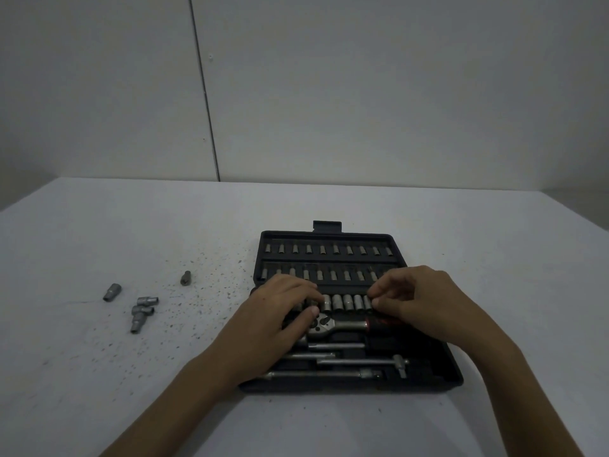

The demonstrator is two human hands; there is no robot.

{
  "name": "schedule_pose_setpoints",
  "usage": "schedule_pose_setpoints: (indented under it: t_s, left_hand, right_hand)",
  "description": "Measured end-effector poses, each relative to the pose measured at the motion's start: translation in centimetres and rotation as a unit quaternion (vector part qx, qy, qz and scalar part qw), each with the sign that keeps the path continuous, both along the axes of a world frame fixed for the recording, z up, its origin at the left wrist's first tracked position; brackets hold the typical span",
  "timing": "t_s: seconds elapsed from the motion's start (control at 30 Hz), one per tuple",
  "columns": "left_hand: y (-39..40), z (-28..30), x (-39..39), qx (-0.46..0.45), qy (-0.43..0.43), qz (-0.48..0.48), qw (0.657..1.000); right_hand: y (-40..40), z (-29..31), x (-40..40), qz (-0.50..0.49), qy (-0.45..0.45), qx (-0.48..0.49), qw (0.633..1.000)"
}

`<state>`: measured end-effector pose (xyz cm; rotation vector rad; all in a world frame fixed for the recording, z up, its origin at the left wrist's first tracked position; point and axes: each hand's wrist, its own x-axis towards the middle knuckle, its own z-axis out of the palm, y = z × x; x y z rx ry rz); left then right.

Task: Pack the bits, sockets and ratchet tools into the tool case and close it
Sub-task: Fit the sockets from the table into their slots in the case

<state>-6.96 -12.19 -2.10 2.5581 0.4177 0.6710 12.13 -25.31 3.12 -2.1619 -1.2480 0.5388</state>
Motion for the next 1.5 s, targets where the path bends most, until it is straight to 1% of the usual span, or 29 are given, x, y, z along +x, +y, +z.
schedule_pose_setpoints:
  t_s: [0.27, 0.53, 0.77, 1.17, 1.5]
  left_hand:
    - [-0.1, 0.2, 0.0, 0.002, -0.001, 0.000, 1.000]
    - [-0.2, 0.3, 0.0, 0.006, 0.000, -0.001, 1.000]
    - [-0.2, 0.3, 0.0, 0.014, -0.006, -0.003, 1.000]
    - [-0.3, 0.3, 0.0, 0.017, -0.008, 0.010, 1.000]
    - [-0.1, 0.4, -1.4, 0.036, -0.027, 0.077, 0.996]
  right_hand:
    - [0.0, -0.2, -0.1, 0.040, -0.018, 0.022, 0.999]
    - [0.0, -0.4, 0.0, 0.057, -0.031, 0.027, 0.998]
    - [0.1, -0.5, 0.0, 0.066, -0.044, 0.019, 0.997]
    - [0.2, -0.3, -0.6, 0.065, -0.100, 0.015, 0.993]
    - [1.9, -0.8, -4.0, 0.089, -0.125, 0.082, 0.985]
